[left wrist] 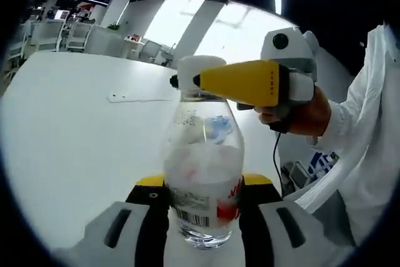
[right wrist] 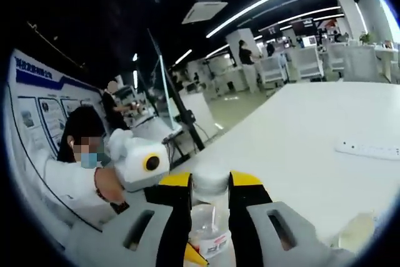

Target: Arrange the tabletop items into an orderly group along one side of the table until the central work area is clear of visible clutter.

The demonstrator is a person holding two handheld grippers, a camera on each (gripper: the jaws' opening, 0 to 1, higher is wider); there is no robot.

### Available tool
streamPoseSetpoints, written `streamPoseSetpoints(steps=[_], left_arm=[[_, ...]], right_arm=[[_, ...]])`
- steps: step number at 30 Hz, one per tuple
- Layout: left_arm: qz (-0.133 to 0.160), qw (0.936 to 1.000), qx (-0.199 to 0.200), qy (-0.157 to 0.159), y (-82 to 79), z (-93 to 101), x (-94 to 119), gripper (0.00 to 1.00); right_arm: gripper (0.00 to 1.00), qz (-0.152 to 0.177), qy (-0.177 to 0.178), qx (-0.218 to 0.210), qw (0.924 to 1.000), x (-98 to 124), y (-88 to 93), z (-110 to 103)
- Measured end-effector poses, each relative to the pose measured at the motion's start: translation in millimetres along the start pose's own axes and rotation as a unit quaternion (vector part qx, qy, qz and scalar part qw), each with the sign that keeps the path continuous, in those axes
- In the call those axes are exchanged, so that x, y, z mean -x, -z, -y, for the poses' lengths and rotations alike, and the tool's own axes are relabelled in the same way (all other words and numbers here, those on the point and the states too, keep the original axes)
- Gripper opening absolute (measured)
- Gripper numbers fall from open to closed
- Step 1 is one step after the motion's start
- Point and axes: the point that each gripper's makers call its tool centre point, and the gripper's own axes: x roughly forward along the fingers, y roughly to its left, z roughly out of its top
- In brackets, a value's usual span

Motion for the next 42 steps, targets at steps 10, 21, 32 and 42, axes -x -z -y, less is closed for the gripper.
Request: streamPoseSetpoints(steps=[10,21,32,42], left_arm=[[0.009,0.9984,-0.055,0.012,-33.6,2.9,-16.0,0.42],[0.007,0.9916,-0.128,0.020,-58.4,1.6,-43.7,0.42],[0.000,0.9852,-0.167,0.036,-61.8,-0.1,-71.2,0.42],[-0.019,0.9813,-0.186,0.046,-45.0,-10.1,-85.6,0.42]], right_arm=[[0.19,0.030,0.025,0.038,0.9985,19.4,-28.6,11.5],[0.19,0.046,0.060,0.101,0.9920,40.0,-46.2,28.1],[0.19,0.034,0.088,0.180,0.9792,50.7,-40.0,41.4],[0.20,0.012,0.115,0.218,0.9691,49.5,-19.6,56.5]])
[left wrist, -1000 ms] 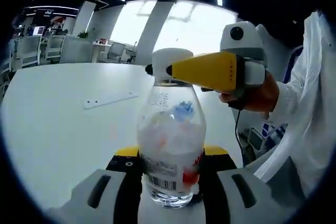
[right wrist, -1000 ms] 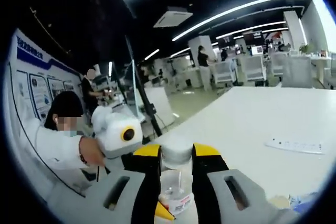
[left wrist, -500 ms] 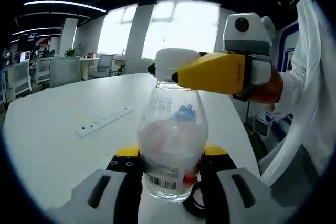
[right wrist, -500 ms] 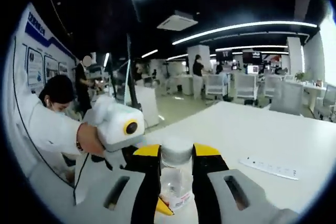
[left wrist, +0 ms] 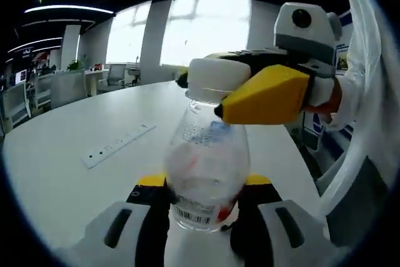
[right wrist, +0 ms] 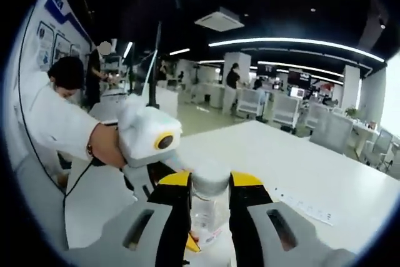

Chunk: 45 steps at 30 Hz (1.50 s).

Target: Arrange the tabletop items into an orderly group along one side of the table until the central work area is clear of visible clutter.

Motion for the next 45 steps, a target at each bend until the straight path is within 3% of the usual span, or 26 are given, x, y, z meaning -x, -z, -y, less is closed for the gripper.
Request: streamPoseSetpoints(steps=[7,22,32,45], left_arm=[[-0.012,0.9999,-0.008,0.006,14.1,-4.9,-12.0,0.42],[-0.031,0.9992,-0.020,0.016,26.4,-8.3,-29.1,0.42],[-0.037,0.9989,-0.023,0.019,32.8,-13.0,-34.7,0.43],[-0.029,0.9993,-0.016,0.019,28.2,-16.0,-37.8,0.43]], right_arm=[[0.20,-0.018,0.011,0.008,0.9997,-1.7,19.6,3.8],[0.20,-0.044,0.023,0.007,0.9987,1.6,46.1,14.5],[0.20,-0.061,0.029,0.016,0.9976,-0.4,56.5,17.9],[0.21,-0.062,0.034,0.004,0.9975,3.6,54.4,25.8]])
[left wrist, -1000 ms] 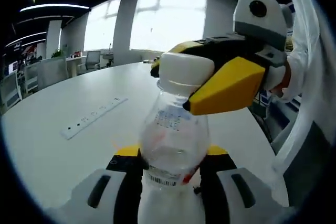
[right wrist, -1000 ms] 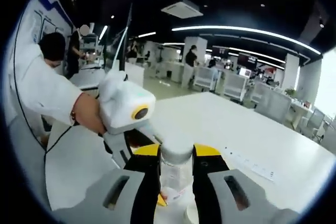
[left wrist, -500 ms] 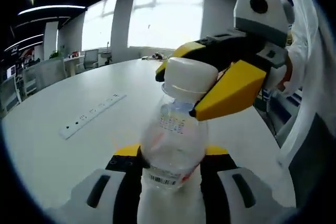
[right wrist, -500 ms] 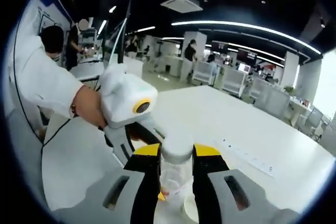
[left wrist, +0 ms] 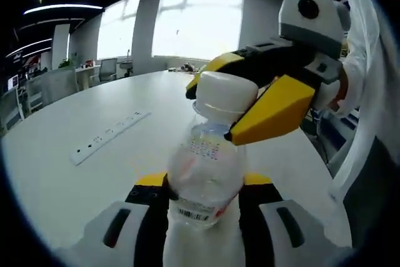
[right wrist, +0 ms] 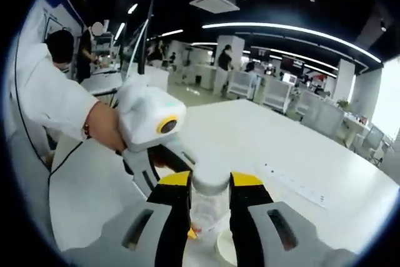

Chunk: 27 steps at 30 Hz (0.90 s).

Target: Arrange the tabletop items into an orderly group along one side of the table until the central work area is clear of visible clutter.

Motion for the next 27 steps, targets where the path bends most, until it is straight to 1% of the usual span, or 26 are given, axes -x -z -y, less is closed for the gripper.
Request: streamPoseSetpoints(steps=[7,12,18,21,27], left_arm=[[0.004,0.9999,0.008,-0.004,-2.5,-1.4,0.1,0.44],[0.005,0.9999,0.011,-0.006,-3.0,-1.7,0.2,0.44],[0.006,0.9998,0.015,-0.009,-4.6,-1.3,1.9,0.47],[0.007,0.9998,0.016,-0.010,-5.4,-1.0,2.8,0.48],[0.006,0.9998,0.017,-0.011,-7.0,1.1,5.8,0.53]], right_arm=[[0.21,-0.003,0.002,0.000,1.0000,-2.1,0.5,4.2],[0.21,-0.003,-0.001,-0.002,1.0000,-3.3,0.8,2.9],[0.21,-0.004,-0.001,-0.006,1.0000,-2.7,1.1,2.6],[0.23,-0.003,-0.001,-0.008,1.0000,-2.3,0.5,2.8],[0.31,-0.004,0.008,-0.016,0.9998,-0.9,-0.2,7.5]])
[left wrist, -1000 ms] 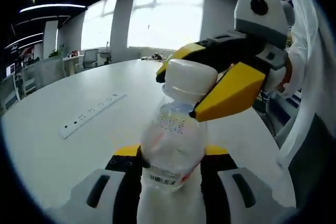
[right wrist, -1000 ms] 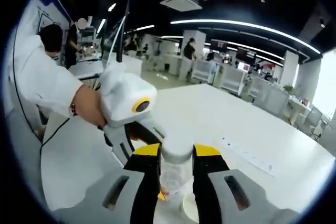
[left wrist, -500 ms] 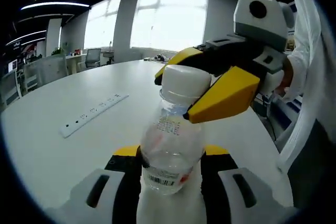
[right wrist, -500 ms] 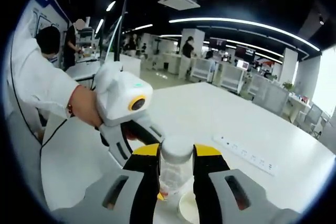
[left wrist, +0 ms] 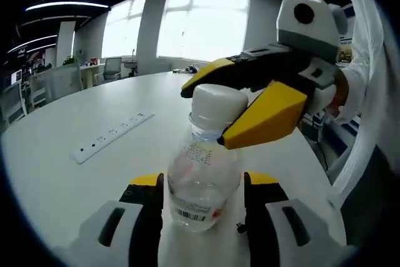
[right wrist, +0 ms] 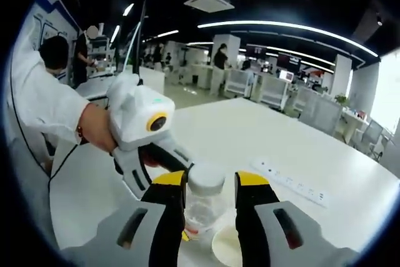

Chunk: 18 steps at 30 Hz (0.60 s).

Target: Arrange the tabletop items into an orderly group along one side of the table until the central work area is clear of visible clutter.

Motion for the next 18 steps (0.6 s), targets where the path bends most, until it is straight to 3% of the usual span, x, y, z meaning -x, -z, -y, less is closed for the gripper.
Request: streamPoseSetpoints(steps=[18], left_arm=[[0.006,0.9986,0.047,-0.023,-9.1,0.5,18.3,0.68]], right_arm=[[0.49,0.000,0.016,-0.035,0.9993,7.1,-2.0,9.7]])
